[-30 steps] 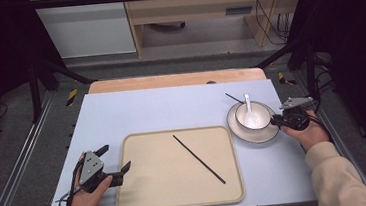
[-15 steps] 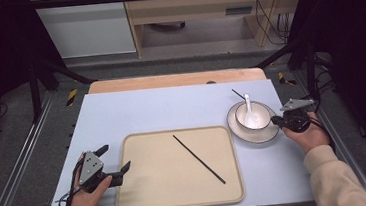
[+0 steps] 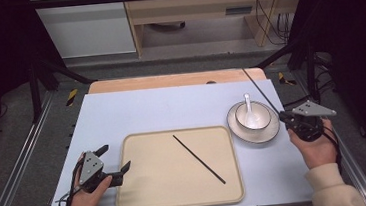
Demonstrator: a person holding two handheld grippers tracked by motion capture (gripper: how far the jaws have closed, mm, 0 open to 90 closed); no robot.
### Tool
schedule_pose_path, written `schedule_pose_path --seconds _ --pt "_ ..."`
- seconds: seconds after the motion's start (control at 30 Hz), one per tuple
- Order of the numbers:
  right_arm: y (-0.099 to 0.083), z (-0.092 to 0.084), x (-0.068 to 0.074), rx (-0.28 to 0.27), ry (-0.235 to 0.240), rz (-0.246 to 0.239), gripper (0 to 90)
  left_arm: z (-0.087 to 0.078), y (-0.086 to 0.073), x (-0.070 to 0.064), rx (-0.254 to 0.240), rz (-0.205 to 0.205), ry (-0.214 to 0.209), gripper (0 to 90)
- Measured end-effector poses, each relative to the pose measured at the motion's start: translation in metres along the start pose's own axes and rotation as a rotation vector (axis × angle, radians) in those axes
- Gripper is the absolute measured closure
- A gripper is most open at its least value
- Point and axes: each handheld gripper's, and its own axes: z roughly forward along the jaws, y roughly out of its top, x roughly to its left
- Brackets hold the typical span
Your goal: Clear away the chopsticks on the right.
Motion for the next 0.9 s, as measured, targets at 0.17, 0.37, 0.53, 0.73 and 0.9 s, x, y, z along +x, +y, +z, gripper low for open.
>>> schedule_pose_path --seconds 0.17,0.37,0.53,0.73,0.9 --pt "0.010 -0.023 0.045 -0.044 0.074 -0.036 85.5 -0.001 0.001 -0.001 -0.005 -0.001 0.000 6.1" --pt "0.010 -0.035 0.088 -0.020 0.125 -0.076 85.5 -0.002 0.001 0.000 -0.010 0.001 0.002 6.1" --pt "0.003 -0.035 0.108 0.009 0.148 -0.082 85.5 -0.002 0.001 0.000 -0.011 0.000 0.000 6.1" --pt "-0.016 -0.022 0.135 0.069 0.205 -0.075 85.5 -0.002 0.002 0.000 -0.011 0.001 0.001 6.1" --pt "-0.028 -0.005 0.156 0.134 0.244 -0.091 85.5 -0.003 0.002 0.000 -0.015 0.003 0.001 6.1"
